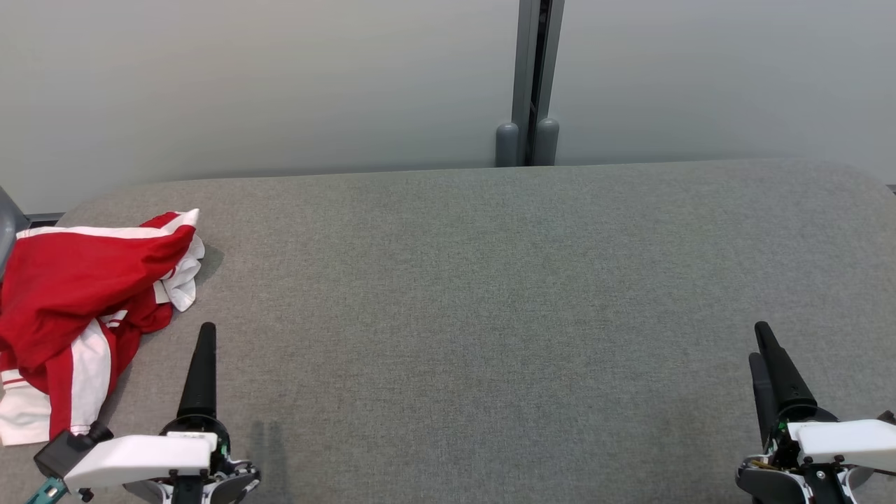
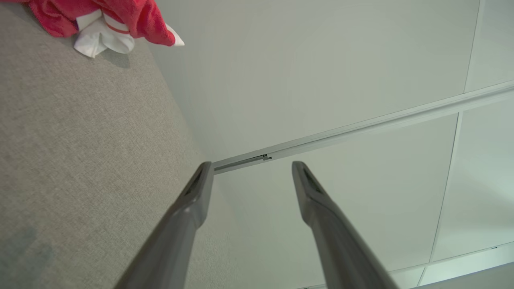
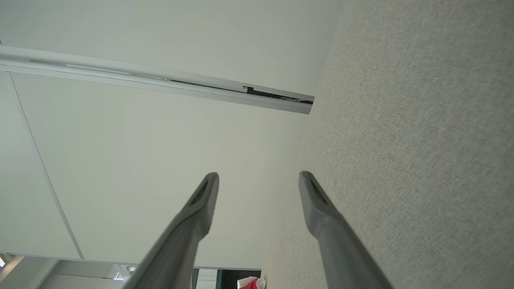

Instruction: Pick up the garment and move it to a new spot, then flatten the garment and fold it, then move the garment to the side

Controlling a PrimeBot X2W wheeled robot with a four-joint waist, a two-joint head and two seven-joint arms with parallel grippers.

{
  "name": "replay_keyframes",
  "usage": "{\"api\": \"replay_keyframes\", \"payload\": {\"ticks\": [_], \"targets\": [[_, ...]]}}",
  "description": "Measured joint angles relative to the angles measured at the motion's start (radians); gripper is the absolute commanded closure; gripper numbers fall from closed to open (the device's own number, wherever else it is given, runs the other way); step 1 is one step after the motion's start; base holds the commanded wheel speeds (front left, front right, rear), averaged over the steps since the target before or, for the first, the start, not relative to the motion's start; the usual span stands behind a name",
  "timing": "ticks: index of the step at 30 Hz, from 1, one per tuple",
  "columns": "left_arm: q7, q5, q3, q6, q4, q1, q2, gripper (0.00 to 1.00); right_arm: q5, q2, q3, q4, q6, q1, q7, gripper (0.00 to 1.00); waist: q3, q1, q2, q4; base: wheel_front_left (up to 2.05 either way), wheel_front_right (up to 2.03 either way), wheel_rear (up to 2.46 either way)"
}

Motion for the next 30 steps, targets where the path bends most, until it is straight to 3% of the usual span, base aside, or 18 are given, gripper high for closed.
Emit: {"api": "replay_keyframes", "payload": {"ticks": [11, 30], "targets": [[-0.042, 0.255, -0.027, 0.007, -0.03, 0.0, 0.004, 0.0, -0.185, -0.012, 0.014, -0.043, 0.0, 0.004, -0.04, 0.0, 0.0, 0.0, 0.0, 0.002, 0.0, 0.0, 0.0], [-0.103, 0.673, -0.067, 0.053, -0.047, 0.0, 0.007, 0.0, -0.675, -0.046, 0.042, -0.059, 0.0, 0.008, -0.102, 0.0, 0.002, 0.0, 0.0, 0.003, 0.0, 0.0, 0.0]]}}
